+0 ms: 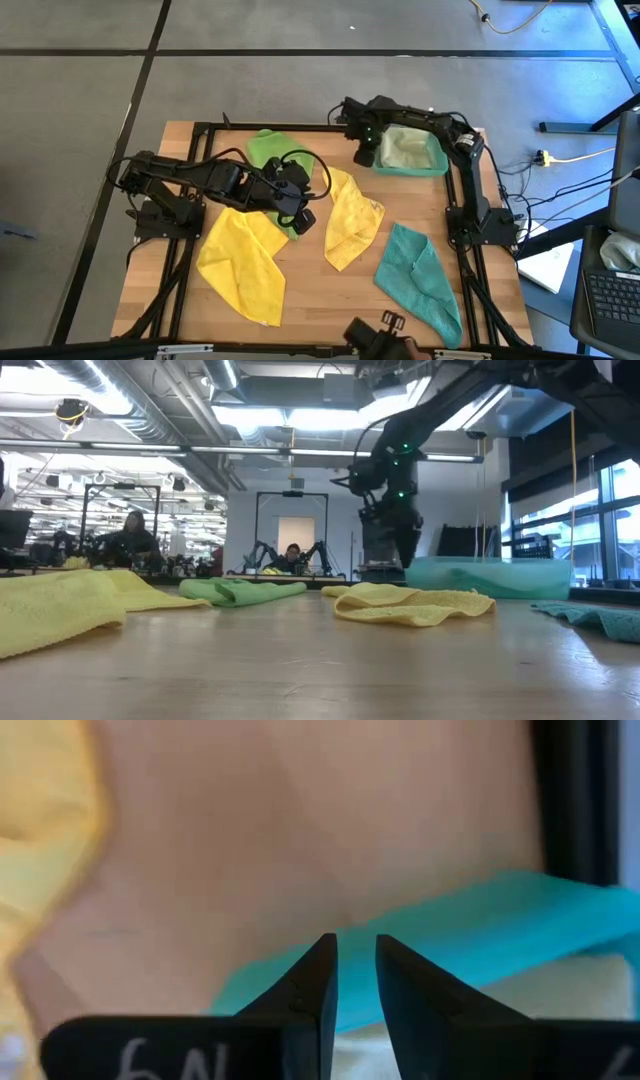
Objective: Fold microfiber towels
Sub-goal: Adjust the blue bin, then move the green microfiber cloth to the middle right of the table
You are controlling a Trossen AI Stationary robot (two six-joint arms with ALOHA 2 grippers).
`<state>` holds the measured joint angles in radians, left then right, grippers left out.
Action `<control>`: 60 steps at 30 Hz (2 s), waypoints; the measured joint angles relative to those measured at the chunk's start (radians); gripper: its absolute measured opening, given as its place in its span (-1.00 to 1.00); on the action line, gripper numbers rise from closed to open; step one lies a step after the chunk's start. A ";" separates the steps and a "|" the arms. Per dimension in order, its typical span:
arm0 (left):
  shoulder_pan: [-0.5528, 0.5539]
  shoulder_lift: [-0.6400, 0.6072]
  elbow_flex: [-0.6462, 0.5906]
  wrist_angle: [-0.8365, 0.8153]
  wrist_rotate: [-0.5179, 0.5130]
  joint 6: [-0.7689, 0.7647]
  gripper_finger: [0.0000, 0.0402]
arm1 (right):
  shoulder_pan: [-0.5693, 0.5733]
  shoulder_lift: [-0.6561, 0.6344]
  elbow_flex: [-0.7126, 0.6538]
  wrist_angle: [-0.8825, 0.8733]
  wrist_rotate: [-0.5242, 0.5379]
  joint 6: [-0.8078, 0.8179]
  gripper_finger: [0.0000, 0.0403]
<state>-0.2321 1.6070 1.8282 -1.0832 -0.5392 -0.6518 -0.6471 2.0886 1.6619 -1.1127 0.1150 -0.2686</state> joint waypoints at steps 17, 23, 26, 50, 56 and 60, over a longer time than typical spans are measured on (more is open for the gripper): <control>0.001 0.000 0.000 -0.008 0.001 0.033 -0.63 | -0.084 -0.066 0.030 -0.049 -0.117 0.060 -0.62; 0.029 0.000 0.000 -0.060 0.000 0.035 -0.63 | -0.084 -0.079 0.171 -0.129 -0.310 0.088 -0.62; 0.058 0.000 0.000 -0.109 0.004 0.029 -0.63 | -0.083 -0.079 0.256 -0.188 -0.459 0.102 -0.62; 0.303 -0.006 -0.651 0.301 0.523 -0.342 -0.47 | -0.007 -0.668 -0.159 -0.040 -0.868 0.370 -0.62; 0.275 0.004 -0.744 0.319 0.575 -0.420 -0.25 | 0.079 -0.921 -0.427 0.156 -0.779 0.600 -0.62; 0.258 0.003 -0.796 0.315 0.588 -0.455 -0.13 | 0.130 -1.047 -0.577 0.258 -0.770 0.725 -0.62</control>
<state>0.0259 1.6104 1.0326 -0.7684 0.0485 -1.1064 -0.5170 1.0412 1.0852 -0.8544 -0.6552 0.4562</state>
